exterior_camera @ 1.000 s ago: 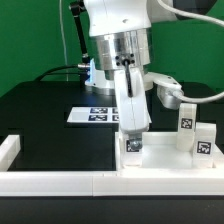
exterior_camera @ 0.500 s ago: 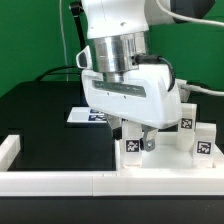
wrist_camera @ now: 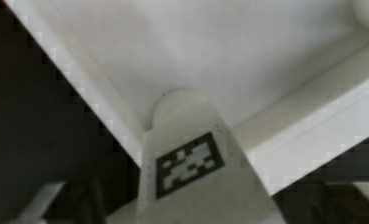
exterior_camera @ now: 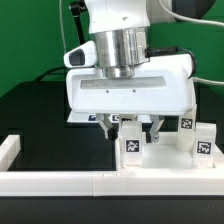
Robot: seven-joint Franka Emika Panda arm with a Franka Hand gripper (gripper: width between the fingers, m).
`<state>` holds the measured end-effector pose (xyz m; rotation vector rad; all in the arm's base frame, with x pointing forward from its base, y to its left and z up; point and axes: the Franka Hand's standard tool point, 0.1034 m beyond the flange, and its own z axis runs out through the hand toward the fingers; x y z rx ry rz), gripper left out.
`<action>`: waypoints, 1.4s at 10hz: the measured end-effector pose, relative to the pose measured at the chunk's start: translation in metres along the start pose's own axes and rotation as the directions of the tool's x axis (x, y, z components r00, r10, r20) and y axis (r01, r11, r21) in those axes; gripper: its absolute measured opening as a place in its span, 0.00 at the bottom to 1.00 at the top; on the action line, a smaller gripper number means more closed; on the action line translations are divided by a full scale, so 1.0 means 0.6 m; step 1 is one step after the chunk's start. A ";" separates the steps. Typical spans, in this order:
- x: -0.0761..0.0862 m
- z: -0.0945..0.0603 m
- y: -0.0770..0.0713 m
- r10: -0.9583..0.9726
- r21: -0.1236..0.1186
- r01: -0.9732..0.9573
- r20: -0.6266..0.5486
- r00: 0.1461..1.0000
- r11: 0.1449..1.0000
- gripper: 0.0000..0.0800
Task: Assemble square table
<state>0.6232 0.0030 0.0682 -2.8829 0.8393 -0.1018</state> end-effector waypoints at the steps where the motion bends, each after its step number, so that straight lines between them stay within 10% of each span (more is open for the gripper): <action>1: 0.000 0.000 0.000 0.000 0.000 0.000 0.000 1.000 1.000 0.49; 6: 0.000 0.001 0.001 0.326 0.000 -0.326 0.002 0.945 0.945 0.36; 10: 0.003 0.006 -0.001 0.903 -0.001 -0.905 0.069 0.424 0.425 0.36; 12: 0.001 0.006 -0.006 0.959 -0.014 -0.961 0.066 0.274 0.275 0.36; 14: 0.000 0.007 -0.006 0.944 -0.011 -0.946 0.067 0.323 0.325 0.50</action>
Offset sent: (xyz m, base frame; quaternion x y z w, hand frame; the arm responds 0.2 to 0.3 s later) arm 0.0000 0.0000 0.0000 0.0000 0.0000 0.1938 0.9810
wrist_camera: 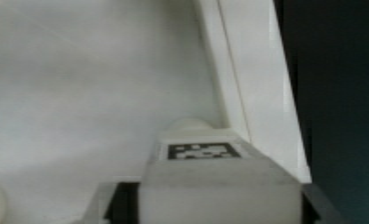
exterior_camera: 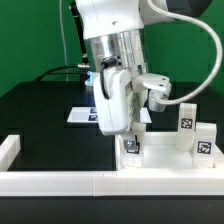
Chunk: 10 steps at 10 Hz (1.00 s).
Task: Assemble square table
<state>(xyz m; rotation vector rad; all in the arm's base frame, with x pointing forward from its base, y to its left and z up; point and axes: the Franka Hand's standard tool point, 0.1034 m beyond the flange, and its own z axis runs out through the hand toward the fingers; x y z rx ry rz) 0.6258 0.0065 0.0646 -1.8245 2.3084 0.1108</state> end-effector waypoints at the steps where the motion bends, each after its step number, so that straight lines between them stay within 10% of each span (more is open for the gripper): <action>1: -0.003 -0.002 -0.002 -0.224 0.003 0.224 -0.029 0.974 0.975 0.50; 3: -0.011 -0.007 0.003 -0.494 -0.003 0.494 -0.040 0.869 0.870 0.79; 6: -0.006 -0.005 0.003 -0.668 -0.025 0.668 -0.046 0.743 0.744 0.81; 8: -0.002 -0.006 -0.003 -0.921 -0.083 0.917 -0.047 0.387 0.390 0.81; 10: -0.002 -0.006 -0.003 -0.945 -0.086 0.941 -0.042 0.325 0.328 0.81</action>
Offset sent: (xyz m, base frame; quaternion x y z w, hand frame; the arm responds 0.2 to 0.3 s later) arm 0.0000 0.0000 0.0000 0.0000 0.0000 -0.1296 0.9916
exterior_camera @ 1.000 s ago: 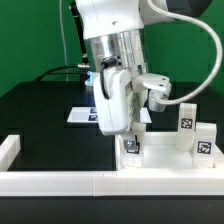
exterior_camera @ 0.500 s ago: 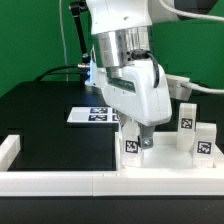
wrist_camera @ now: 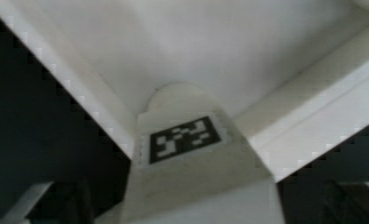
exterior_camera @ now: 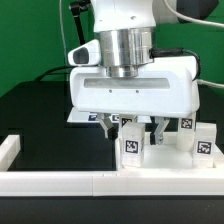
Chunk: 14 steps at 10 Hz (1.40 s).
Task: Assemble square table
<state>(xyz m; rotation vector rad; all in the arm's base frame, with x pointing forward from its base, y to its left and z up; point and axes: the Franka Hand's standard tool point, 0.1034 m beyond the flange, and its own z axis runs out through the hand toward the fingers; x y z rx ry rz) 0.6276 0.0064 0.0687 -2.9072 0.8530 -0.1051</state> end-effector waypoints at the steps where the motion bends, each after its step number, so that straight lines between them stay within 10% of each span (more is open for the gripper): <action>1: 0.000 0.000 0.000 0.017 0.000 -0.017 0.000 1.000 1.000 0.81; 3: 0.000 0.001 0.000 0.100 0.001 -0.100 0.001 0.995 0.995 0.48; 5: 0.000 0.002 0.003 0.233 -0.001 -0.233 0.001 0.973 0.973 0.36; 8: -0.001 0.002 0.006 0.621 -0.006 -0.621 0.011 0.784 0.784 0.36; 11: -0.001 0.001 -0.001 0.915 -0.015 -0.919 0.103 0.391 0.394 0.36; 14: 0.000 0.002 0.002 0.965 -0.028 -0.967 0.090 0.248 0.251 0.36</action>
Offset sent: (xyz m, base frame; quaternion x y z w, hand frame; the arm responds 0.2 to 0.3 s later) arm 0.0000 0.0000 0.0000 0.0000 0.0000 0.1938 0.9810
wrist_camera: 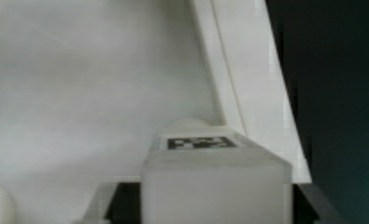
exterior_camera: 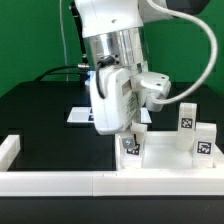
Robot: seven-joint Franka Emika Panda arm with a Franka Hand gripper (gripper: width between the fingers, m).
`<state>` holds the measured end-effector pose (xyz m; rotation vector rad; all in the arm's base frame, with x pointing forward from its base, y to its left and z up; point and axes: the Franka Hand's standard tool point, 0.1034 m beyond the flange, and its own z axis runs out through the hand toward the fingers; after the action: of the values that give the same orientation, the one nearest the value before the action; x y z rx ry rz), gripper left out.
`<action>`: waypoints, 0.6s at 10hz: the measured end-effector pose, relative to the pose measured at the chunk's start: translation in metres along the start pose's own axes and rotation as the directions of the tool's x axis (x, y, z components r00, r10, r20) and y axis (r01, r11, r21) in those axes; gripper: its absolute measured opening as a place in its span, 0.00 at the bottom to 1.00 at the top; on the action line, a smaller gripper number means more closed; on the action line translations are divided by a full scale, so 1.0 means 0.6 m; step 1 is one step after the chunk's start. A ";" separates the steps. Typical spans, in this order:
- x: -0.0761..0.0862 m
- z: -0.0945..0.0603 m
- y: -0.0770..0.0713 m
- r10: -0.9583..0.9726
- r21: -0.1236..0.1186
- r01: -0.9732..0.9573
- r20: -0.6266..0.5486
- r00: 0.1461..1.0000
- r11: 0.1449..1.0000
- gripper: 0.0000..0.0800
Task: Assemble square table
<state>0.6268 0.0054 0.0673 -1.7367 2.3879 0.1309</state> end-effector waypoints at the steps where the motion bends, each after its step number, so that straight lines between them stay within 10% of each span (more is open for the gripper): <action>1: 0.001 0.000 0.000 -0.010 0.000 0.010 0.000 1.000 1.000 0.36; 6: -0.012 -0.001 -0.009 -0.480 0.027 0.482 -0.042 0.876 0.876 0.80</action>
Offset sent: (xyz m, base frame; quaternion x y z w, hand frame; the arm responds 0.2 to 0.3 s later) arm 0.0252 0.0107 0.0205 0.0515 0.0302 -0.2547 0.9652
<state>0.6339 0.0105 0.0696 -2.2654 1.8825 -0.0149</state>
